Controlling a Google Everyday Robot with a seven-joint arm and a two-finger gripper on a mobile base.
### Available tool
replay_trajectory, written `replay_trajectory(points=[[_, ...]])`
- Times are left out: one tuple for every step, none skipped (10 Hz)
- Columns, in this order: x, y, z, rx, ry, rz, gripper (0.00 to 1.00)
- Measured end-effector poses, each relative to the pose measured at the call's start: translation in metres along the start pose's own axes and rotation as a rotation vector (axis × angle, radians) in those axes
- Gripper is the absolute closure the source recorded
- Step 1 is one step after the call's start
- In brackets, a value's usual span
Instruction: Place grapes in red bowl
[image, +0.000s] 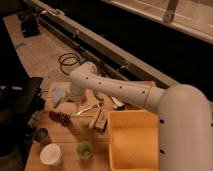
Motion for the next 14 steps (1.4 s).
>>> replay_trajectory(points=[[-0.003, -0.011, 0.011, 0.015, -0.021, -0.012, 0.4], [-0.006, -0.02, 0.024, 0.021, -0.042, -0.024, 0.4], [-0.008, -0.023, 0.034, 0.004, -0.052, -0.033, 0.4], [-0.013, -0.026, 0.053, -0.083, -0.068, -0.052, 0.4], [-0.016, -0.027, 0.062, -0.139, -0.074, -0.059, 0.4], [-0.018, -0.023, 0.068, -0.198, -0.079, -0.06, 0.4], [-0.019, -0.019, 0.071, -0.243, -0.081, -0.057, 0.4], [-0.018, -0.015, 0.07, -0.249, -0.081, -0.052, 0.4], [-0.018, -0.009, 0.069, -0.257, -0.083, -0.044, 0.4], [-0.019, -0.007, 0.071, -0.258, -0.088, -0.041, 0.4], [-0.019, -0.006, 0.073, -0.258, -0.094, -0.036, 0.4], [-0.02, -0.003, 0.076, -0.259, -0.102, -0.03, 0.4], [-0.02, -0.002, 0.078, -0.259, -0.109, -0.028, 0.4], [-0.021, 0.001, 0.083, -0.26, -0.121, -0.023, 0.4]])
